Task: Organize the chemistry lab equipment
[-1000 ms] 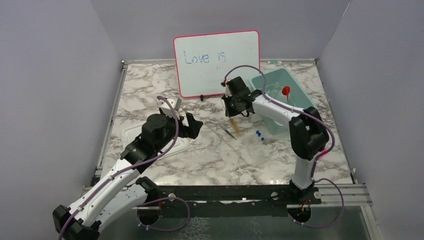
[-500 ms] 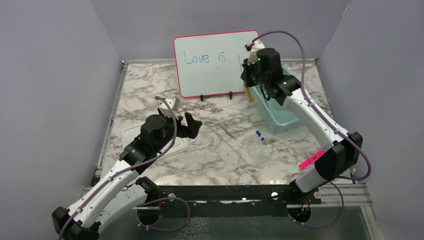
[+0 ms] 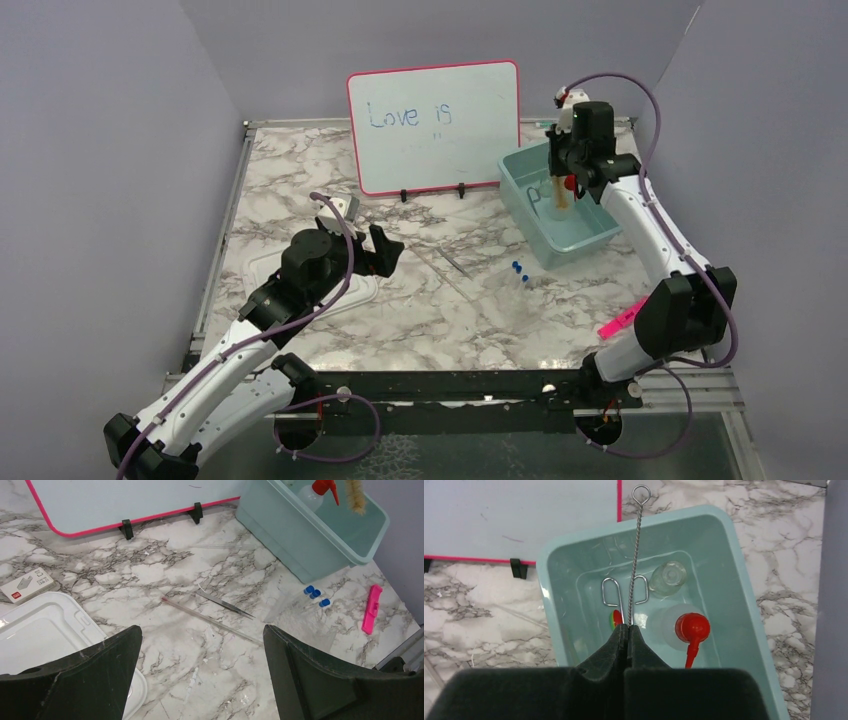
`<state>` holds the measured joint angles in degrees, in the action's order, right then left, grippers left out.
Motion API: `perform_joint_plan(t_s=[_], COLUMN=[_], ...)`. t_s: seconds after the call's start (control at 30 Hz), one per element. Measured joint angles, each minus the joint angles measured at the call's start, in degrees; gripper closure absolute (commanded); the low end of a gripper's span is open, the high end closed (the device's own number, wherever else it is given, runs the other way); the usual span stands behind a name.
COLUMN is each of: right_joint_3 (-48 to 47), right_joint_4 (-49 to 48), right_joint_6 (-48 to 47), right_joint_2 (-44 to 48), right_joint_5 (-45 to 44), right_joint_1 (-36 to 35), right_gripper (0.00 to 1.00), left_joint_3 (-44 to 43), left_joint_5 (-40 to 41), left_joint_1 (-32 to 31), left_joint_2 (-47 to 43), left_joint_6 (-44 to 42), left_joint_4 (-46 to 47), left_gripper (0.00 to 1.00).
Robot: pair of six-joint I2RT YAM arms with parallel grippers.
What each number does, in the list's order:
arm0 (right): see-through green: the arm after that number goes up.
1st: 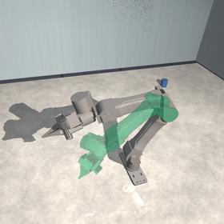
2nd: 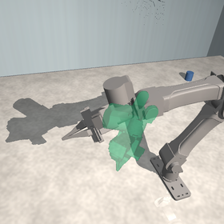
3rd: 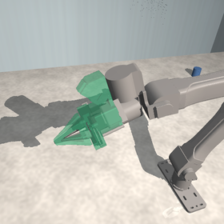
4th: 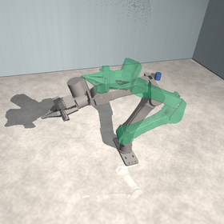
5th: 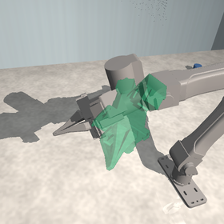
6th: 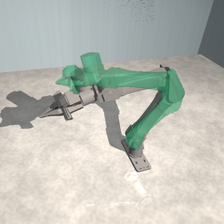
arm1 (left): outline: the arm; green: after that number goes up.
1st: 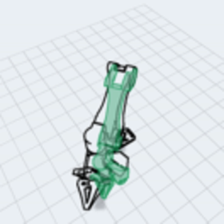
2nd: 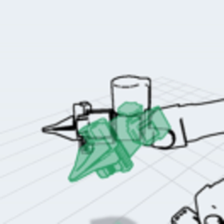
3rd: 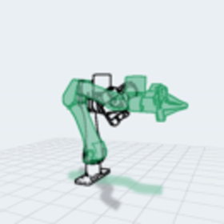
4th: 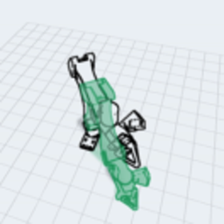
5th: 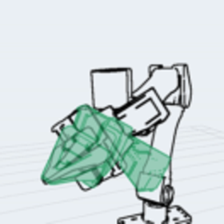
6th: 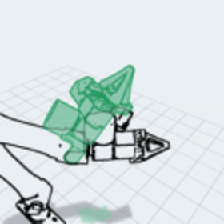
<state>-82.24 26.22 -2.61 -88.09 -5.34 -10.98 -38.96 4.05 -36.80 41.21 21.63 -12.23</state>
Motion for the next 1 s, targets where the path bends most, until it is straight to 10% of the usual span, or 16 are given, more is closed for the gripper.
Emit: perform_joint_plan(t_s=[1.0], right_joint_3=[6.43], right_joint_4=[1.11], right_joint_6=[0.92], right_joint_2=[-5.05], right_joint_5=[9.07], right_joint_1=[-0.04], right_gripper=[0.72], left_joint_3=[0.0], left_joint_5=[0.09], left_joint_1=[0.0], left_joint_2=[1.11], left_joint_6=[0.0], left_joint_4=[-0.61], left_gripper=[0.07])
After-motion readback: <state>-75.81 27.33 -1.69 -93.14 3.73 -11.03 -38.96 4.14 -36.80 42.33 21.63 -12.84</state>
